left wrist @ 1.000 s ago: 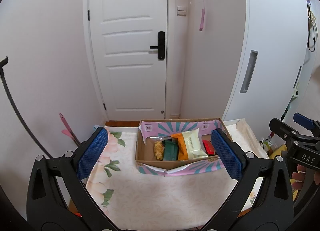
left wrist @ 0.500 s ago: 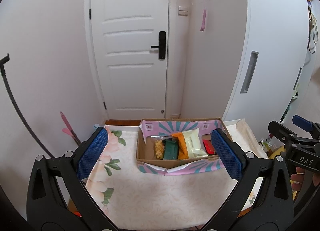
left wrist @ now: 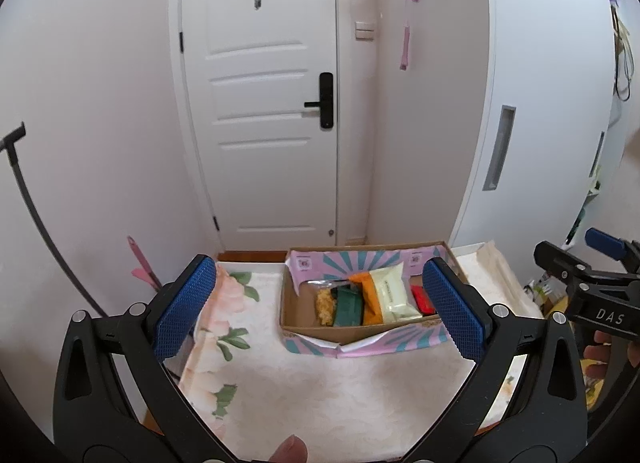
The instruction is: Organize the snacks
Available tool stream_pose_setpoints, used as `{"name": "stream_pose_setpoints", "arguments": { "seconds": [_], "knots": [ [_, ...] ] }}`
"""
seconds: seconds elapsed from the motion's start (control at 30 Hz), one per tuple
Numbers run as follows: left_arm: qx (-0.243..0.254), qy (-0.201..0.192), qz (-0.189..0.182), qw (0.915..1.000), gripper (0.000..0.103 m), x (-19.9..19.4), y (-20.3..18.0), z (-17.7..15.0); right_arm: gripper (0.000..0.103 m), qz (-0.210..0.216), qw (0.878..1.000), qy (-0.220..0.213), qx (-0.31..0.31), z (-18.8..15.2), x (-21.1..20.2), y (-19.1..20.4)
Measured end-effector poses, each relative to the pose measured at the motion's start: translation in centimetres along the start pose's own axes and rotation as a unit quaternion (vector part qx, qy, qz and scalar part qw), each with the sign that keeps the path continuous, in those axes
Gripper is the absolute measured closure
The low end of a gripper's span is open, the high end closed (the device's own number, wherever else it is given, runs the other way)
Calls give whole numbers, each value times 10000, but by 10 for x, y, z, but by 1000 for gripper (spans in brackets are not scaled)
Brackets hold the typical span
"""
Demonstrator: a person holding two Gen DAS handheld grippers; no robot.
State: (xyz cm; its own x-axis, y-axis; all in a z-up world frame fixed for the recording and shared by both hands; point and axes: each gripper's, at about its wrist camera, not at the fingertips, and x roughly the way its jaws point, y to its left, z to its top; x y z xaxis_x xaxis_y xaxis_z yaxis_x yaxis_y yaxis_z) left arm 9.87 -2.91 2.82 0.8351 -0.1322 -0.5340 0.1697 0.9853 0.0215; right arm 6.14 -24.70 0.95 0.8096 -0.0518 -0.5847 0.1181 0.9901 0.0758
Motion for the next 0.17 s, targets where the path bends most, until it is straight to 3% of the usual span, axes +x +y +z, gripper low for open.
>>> {"name": "stream_pose_setpoints", "arguments": {
  "seconds": [0.17],
  "knots": [
    [-64,35,35,10000,0,5,1,-3,1,10,10000,58,11,-1,3,1]
  ]
}}
